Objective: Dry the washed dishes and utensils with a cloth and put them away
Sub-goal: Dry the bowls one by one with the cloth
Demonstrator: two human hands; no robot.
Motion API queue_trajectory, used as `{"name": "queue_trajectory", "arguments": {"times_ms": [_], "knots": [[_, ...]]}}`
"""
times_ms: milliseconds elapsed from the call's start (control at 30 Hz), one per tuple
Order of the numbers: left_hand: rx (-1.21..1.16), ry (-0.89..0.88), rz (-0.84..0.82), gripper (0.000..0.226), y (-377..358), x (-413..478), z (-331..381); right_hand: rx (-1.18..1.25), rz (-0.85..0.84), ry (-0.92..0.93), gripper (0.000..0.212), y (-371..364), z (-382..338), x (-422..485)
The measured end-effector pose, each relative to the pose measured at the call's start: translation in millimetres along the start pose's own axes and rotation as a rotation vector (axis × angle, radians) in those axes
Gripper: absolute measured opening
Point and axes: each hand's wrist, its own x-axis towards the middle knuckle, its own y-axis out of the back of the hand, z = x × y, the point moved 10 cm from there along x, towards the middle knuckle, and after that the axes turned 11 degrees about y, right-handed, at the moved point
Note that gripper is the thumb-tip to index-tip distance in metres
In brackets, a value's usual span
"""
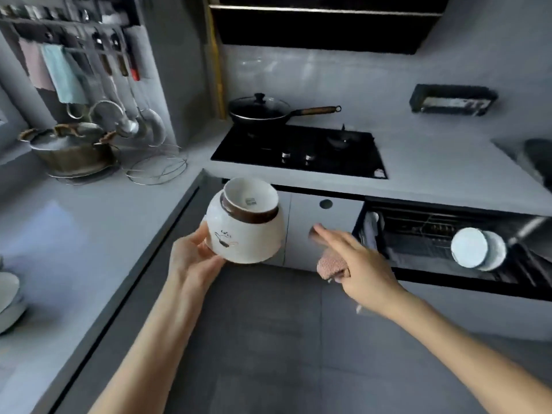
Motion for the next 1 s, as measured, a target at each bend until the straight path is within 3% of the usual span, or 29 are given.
{"name": "queue_trajectory", "arguments": {"times_ms": [33, 133, 267, 333, 467, 633, 833, 1000], "knots": [[0.117, -0.056, -0.068, 0.026, -27.2, 5.6, -7.5, 0.123, 0.030, -0.074, 0.096, 17.0, 18.9, -13.9], [0.809, -0.266, -0.093, 0.016, -101.8, 14.9, -51.5, 0.418, 0.159, -0.284, 0.070, 68.6, 76.3, -54.8], [1.540, -0.581, -0.288, 0.030, -195.1, 35.7, -148.5, 0.420, 0.253, -0.554, 0.047, 105.4, 160.0, -110.1], [1.786, -0.715, -0.403, 0.028, -229.6, 49.2, -201.8, 0.472, 0.305, -0.685, 0.044, 110.7, 203.9, -140.4], [2.089, -0.846, -0.646, 0.018, -264.0, 115.3, -305.9, 0.405, 0.428, -0.769, 0.029, 136.5, 282.4, -183.8], [2.447, -0.835, -0.822, 0.023, -295.2, 233.2, -421.2, 0.250, 0.356, -0.809, 0.073, 163.4, 383.0, -194.8], [2.592, -0.692, -0.809, 0.039, -310.7, 356.0, -500.7, 0.236, 0.267, -0.888, 0.074, 161.7, 507.7, -192.5], [2.622, -0.538, -0.739, 0.040, -303.0, 433.7, -545.9, 0.274, 0.096, -0.832, 0.070, 124.9, 595.0, -176.6]]}}
